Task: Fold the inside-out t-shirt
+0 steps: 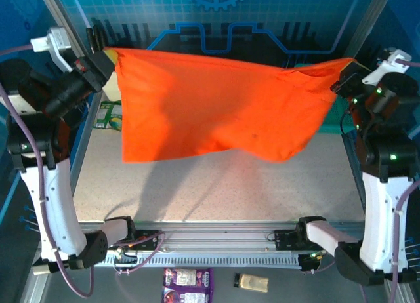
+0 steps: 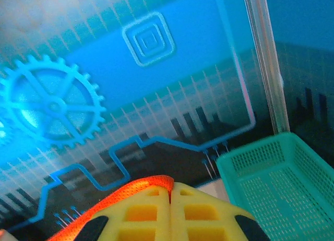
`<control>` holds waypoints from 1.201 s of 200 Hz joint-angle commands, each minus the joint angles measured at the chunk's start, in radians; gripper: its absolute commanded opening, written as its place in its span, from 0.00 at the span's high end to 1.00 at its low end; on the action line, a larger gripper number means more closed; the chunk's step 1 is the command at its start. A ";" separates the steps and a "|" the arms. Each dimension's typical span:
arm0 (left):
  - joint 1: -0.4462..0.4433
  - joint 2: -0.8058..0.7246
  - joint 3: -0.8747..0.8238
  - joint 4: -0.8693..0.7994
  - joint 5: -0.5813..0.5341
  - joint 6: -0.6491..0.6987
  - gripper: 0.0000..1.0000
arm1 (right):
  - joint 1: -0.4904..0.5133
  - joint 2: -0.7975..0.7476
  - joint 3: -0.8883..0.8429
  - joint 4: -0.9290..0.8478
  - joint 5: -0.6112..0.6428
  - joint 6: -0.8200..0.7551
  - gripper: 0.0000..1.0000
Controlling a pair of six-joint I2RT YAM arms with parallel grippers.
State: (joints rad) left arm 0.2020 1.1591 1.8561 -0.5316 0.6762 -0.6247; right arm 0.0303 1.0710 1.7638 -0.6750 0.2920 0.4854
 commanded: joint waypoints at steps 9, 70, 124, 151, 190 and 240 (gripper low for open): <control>0.018 0.014 -0.120 0.033 0.022 -0.071 1.00 | -0.020 -0.072 0.056 0.027 0.083 -0.033 1.00; 0.022 -0.130 -0.032 -0.046 -0.105 0.059 1.00 | -0.021 -0.242 -0.022 0.086 0.048 -0.088 1.00; 0.022 -0.196 0.033 -0.056 -0.173 0.110 1.00 | -0.021 -0.278 0.054 0.084 0.081 -0.144 1.00; 0.022 -0.159 0.067 -0.060 -0.186 0.108 1.00 | -0.021 -0.217 0.114 0.077 0.043 -0.151 1.00; 0.022 -0.050 -0.046 -0.014 -0.205 0.092 1.00 | -0.021 -0.014 0.162 0.043 -0.069 -0.124 1.00; 0.019 0.164 -0.325 0.134 -0.240 0.080 1.00 | -0.001 0.248 -0.032 0.212 -0.174 -0.047 1.00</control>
State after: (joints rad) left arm 0.2077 1.2217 1.6413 -0.4793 0.4973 -0.5426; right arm 0.0296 1.2083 1.8320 -0.5629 0.1547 0.3885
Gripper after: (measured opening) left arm 0.052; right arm 0.063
